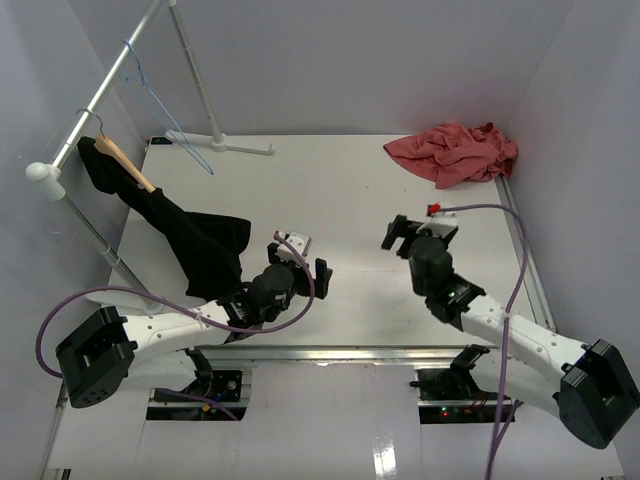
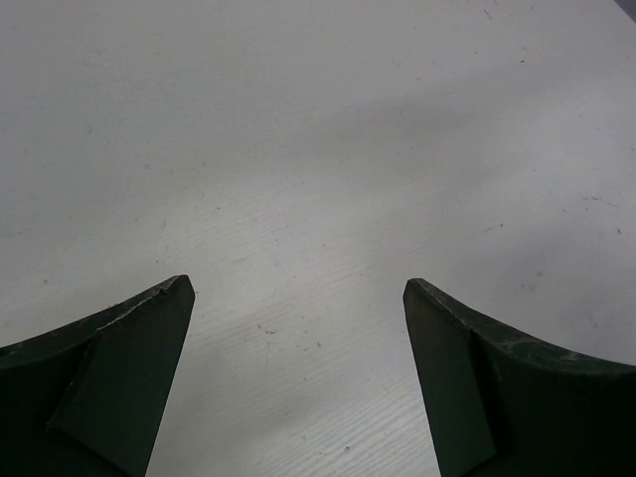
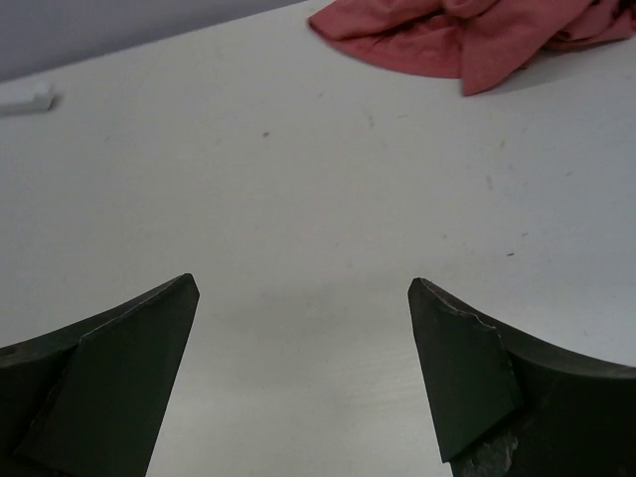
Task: Place the t-shirt on the hanger
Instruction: Move the T-shirt to the corner of the board.
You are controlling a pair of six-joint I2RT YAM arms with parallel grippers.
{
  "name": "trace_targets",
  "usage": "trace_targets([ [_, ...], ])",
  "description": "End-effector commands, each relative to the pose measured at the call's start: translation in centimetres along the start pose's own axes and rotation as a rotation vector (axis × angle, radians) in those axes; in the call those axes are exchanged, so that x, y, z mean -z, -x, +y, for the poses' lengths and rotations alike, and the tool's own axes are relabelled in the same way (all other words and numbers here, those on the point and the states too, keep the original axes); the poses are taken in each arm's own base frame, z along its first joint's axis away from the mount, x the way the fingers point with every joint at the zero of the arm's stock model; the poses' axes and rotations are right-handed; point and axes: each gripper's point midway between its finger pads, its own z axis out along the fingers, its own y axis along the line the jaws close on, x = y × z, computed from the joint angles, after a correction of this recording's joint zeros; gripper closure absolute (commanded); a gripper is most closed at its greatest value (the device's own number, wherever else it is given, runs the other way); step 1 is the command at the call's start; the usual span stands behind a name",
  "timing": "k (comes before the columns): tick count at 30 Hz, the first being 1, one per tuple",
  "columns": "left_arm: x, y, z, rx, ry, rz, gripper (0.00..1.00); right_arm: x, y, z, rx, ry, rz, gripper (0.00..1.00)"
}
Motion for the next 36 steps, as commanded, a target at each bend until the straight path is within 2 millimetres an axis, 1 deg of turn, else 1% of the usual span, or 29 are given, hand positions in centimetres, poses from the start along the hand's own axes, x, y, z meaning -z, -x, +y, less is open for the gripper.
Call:
trace_targets([
  [1, 0.1, 1.3, -0.8, 0.035, -0.023, -0.021, 0.03, -5.0, 2.8, -2.5, -0.225, -0.037, 0.059, 0.05],
  [4, 0.0, 1.3, -0.7, 0.037, -0.004, -0.012, 0.05, -7.3, 4.5, -3.6, -0.254, -0.077, 0.066, 0.05],
  [5, 0.0, 1.2, -0.6, 0.035, 0.003, -0.001, 0.05, -8.2, 4.5, -4.1, -0.248, -0.094, 0.068, 0.05],
  [6, -0.1, 1.4, -0.6, 0.042, 0.003, -0.005, 0.05, -8.8, 4.8, -4.2, -0.234, -0.104, 0.064, 0.05],
  [7, 0.0, 1.5, -0.6, 0.048, 0.007, -0.005, 0.05, -10.0, 6.0, -5.3, -0.226, -0.155, 0.025, 0.05],
  [8, 0.1, 1.5, -0.6, 0.051, 0.003, -0.007, 0.05, -11.0, 6.3, -6.2, -0.226, -0.191, 0.016, 0.05],
  [9, 0.1, 1.5, -0.7, 0.053, -0.004, -0.011, 0.05, -12.0, 6.2, -7.1, -0.23, -0.221, 0.021, 0.03],
  [10, 0.2, 1.5, -0.8, 0.054, -0.012, -0.016, 0.05, -12.9, 5.6, -8.1, -0.238, -0.249, 0.037, 0.02],
  [13, 0.1, 1.2, -0.8, 0.052, -0.013, -0.014, 0.04, -14.8, 5.9, -10.2, -0.292, -0.288, 0.029, 0.03],
  [14, 0.0, 1.2, -0.8, 0.049, -0.01, -0.01, 0.04, -15.6, 5.5, -11.6, -0.311, -0.303, 0.036, 0.03],
  [15, -0.2, 0.9, -0.7, 0.044, -0.002, -0.003, 0.04, -16.3, 5.3, -12.2, -0.333, -0.285, 0.054, 0.03],
  [18, -0.6, 0.6, -1.2, 0.031, -0.015, 0.023, 0.04, -17.7, 4.6, -14.6, -0.399, -0.301, 0.093, 0.03],
  [20, -0.7, 0.5, -1.5, 0.025, -0.027, 0.037, 0.05, -18.6, 4.1, -16.7, -0.434, -0.324, 0.103, 0.03],
  [21, -0.7, 0.4, -1.6, 0.024, -0.031, 0.038, 0.04, -19.5, 3.8, -17.2, -0.44, -0.321, 0.114, 0.02],
  [26, -0.7, 0.5, -1.8, 0.022, -0.048, 0.031, 0.04, -22.9, 3.5, -19.4, -0.451, -0.329, 0.124, 0.01],
  [28, -0.7, 0.4, -1.8, 0.019, -0.05, 0.032, 0.05, -24.0, 3.3, -19.8, -0.459, -0.312, 0.126, 0.0],
  [29, -0.6, 0.5, -1.8, 0.018, -0.05, 0.03, 0.05, -24.5, 2.6, -19.9, -0.462, -0.302, 0.14, 0.02],
  [31, -0.6, 0.6, -1.4, 0.015, -0.034, 0.02, 0.04, -26.4, 3.0, -19.9, -0.452, -0.266, 0.122, 0.09],
  [36, -0.5, 0.7, -1.1, 0.013, -0.024, 0.008, 0.04, -28.8, 3.8, -19.7, -0.425, -0.222, 0.096, 0.19],
])
